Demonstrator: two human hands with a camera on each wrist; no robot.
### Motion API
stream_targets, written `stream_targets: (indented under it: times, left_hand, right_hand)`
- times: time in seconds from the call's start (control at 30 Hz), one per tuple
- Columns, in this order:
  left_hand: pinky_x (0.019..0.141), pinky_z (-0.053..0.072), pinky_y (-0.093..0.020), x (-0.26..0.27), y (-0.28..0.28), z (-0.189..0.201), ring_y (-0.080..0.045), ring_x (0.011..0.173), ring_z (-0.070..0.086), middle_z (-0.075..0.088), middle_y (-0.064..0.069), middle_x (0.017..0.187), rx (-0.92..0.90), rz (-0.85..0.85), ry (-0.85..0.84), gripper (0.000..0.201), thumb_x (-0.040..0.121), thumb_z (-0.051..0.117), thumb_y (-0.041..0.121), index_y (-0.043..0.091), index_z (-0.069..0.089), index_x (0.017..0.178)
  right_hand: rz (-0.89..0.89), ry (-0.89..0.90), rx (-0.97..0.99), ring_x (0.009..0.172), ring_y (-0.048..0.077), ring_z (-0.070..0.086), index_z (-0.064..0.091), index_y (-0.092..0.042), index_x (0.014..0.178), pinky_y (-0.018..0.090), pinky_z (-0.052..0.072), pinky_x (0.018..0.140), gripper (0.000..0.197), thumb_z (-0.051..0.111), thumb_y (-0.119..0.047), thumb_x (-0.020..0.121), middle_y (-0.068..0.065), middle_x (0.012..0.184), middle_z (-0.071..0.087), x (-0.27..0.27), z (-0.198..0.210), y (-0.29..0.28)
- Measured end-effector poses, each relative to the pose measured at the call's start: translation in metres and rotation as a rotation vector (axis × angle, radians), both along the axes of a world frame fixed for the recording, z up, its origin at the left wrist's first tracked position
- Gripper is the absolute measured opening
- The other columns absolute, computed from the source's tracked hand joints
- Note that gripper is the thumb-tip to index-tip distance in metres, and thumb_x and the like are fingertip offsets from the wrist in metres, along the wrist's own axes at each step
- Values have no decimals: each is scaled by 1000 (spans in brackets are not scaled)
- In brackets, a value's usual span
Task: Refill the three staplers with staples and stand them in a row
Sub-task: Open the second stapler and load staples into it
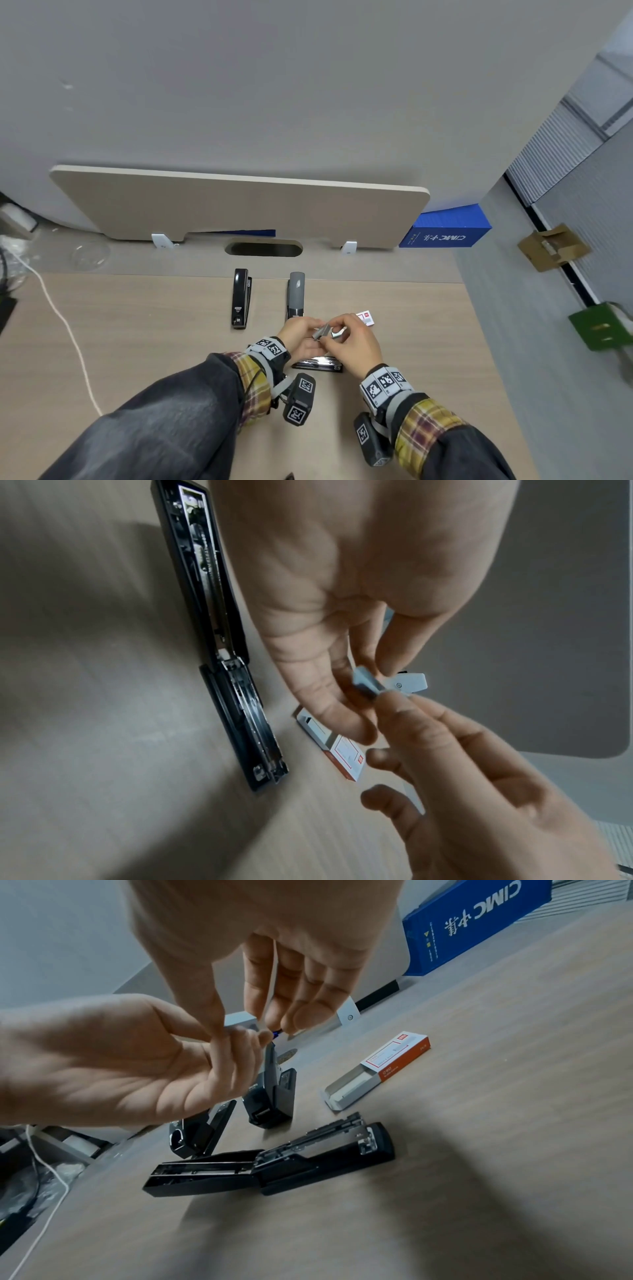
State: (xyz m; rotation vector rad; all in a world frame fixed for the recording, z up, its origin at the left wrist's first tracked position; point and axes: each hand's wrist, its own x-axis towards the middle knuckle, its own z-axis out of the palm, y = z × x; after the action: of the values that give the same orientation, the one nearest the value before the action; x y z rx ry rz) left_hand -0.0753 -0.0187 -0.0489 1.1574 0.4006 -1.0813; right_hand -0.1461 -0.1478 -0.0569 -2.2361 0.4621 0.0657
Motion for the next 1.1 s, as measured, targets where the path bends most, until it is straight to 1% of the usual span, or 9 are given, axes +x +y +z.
stream_targets:
  times: [0.07, 0.13, 0.27, 0.47, 0.57, 0.63, 0.73, 0.9, 1.1]
  left_hand:
    - [56, 56, -30, -1, 2, -1, -23, 66, 69, 65, -17, 102, 24, -2, 6, 17, 94, 50, 17, 4, 59, 100]
    - [56, 52, -29, -1, 5, -3, -21, 59, 62, 63, -13, 87, 47, -24, -10, 18, 93, 54, 22, 5, 58, 95]
    - [55, 45, -26, -3, 13, -4, -18, 55, 55, 56, -5, 71, 74, -137, -69, 24, 87, 67, 33, 9, 61, 89]
    - [49, 47, -23, -6, 20, -4, -16, 52, 54, 56, -6, 64, 127, -239, -156, 11, 87, 66, 12, 6, 58, 84]
    - [44, 44, -21, -4, 19, -4, -14, 46, 52, 55, -8, 62, 236, -290, -200, 9, 87, 63, 9, 3, 56, 89]
    - [43, 42, -20, -3, 19, -5, -14, 44, 51, 55, -8, 62, 277, -336, -218, 8, 86, 62, 7, 2, 58, 90]
    - [41, 41, -20, -3, 18, -6, -14, 43, 50, 55, -8, 61, 293, -359, -202, 8, 87, 63, 7, 1, 58, 88]
    - [40, 43, -20, -1, 13, -7, -15, 42, 52, 57, -8, 62, 349, -318, -170, 17, 91, 59, 19, 2, 58, 86]
    - [38, 49, -22, 0, 15, -17, -21, 47, 53, 57, -12, 65, 469, -255, -215, 21, 91, 42, -1, 3, 59, 81]
  right_hand:
    - [-23, -18, -11, 69, 4, 59, 57, -37, 83, 30, 53, 67, 21, 70, -39, 67, -13, 85, 59, -3, 4, 2]
    - [-37, -11, -52, 68, 3, 58, 56, -36, 84, 27, 51, 65, 21, 70, -42, 69, -13, 85, 59, -5, 7, 2]
    - [-14, 40, -174, 72, -2, 51, 57, -33, 90, 18, 38, 61, 28, 66, -51, 71, -15, 86, 57, -11, 9, 6]
    - [-8, 75, -217, 76, 5, 52, 53, -32, 88, 22, 38, 64, 31, 65, -55, 72, -15, 86, 57, -17, 6, 16]
    - [87, 45, -234, 78, 0, 48, 56, -35, 103, 22, 40, 68, 35, 66, -53, 75, -17, 97, 57, -19, 3, 14]
    - [201, 41, -263, 79, 0, 48, 58, -37, 111, 22, 41, 69, 32, 64, -41, 80, -16, 103, 57, -20, 1, 11]
    - [246, 57, -317, 85, 8, 55, 65, -33, 103, 25, 41, 70, 21, 60, -30, 83, -12, 98, 59, -20, 0, 7]
    - [272, 66, -393, 92, 11, 57, 66, -27, 101, 25, 41, 72, 19, 60, -36, 85, -10, 99, 61, -18, -5, 3]
    - [272, 169, -470, 101, 17, 56, 65, -25, 98, 30, 43, 74, 15, 58, -34, 87, -5, 102, 61, -12, -18, -6]
